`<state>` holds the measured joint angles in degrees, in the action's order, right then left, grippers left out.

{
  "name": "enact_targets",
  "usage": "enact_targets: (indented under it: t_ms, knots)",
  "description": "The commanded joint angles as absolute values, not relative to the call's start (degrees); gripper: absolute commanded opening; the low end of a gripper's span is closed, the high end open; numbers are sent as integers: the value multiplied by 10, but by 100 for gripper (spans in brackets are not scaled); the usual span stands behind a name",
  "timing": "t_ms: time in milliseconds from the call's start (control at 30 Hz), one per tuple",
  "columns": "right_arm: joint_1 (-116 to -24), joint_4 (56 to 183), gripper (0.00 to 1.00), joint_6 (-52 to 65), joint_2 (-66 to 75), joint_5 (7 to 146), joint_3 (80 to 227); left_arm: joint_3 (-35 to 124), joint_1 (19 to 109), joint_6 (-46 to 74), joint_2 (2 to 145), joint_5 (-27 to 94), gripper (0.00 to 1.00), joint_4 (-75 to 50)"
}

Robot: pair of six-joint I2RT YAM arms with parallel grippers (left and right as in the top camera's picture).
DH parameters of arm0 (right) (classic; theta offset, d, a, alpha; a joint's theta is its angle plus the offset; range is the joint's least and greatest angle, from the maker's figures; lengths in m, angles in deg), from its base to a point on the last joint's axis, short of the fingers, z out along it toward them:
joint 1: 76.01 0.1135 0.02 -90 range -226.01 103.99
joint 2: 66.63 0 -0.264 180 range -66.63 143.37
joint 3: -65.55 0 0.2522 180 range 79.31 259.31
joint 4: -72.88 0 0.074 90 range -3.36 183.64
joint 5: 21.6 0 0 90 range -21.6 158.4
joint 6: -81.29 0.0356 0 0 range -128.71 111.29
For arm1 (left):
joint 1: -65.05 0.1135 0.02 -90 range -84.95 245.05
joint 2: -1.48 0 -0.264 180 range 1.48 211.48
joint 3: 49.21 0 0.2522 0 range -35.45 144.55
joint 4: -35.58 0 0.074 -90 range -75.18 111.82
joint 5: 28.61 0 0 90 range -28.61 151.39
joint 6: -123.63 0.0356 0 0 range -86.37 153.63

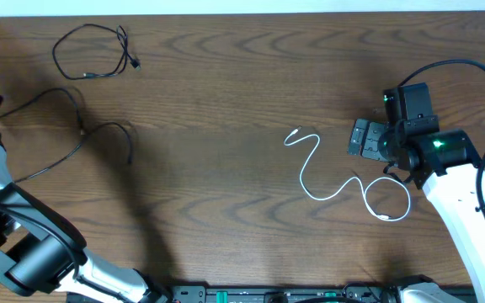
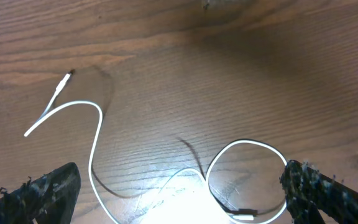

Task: Untangle cables

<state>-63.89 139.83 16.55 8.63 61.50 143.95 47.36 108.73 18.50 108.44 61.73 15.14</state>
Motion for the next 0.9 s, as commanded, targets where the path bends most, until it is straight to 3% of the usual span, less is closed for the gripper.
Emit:
enact_targets:
  t_ms: [0,233,400,867]
  knots:
    - [-643,1401,99,174,84,616,1437,481,1085,190,1087,621,94,120]
    - [-643,1398,99,169,84,645,1437,465,1084,190,1087,625,91,12]
    - [-643,1400,99,169,84,645,1437,442,1084,108,1102,745,96,-63]
    - [-643,1415,99,169,84,645,1437,441,1085,52,1215,721,97,-60]
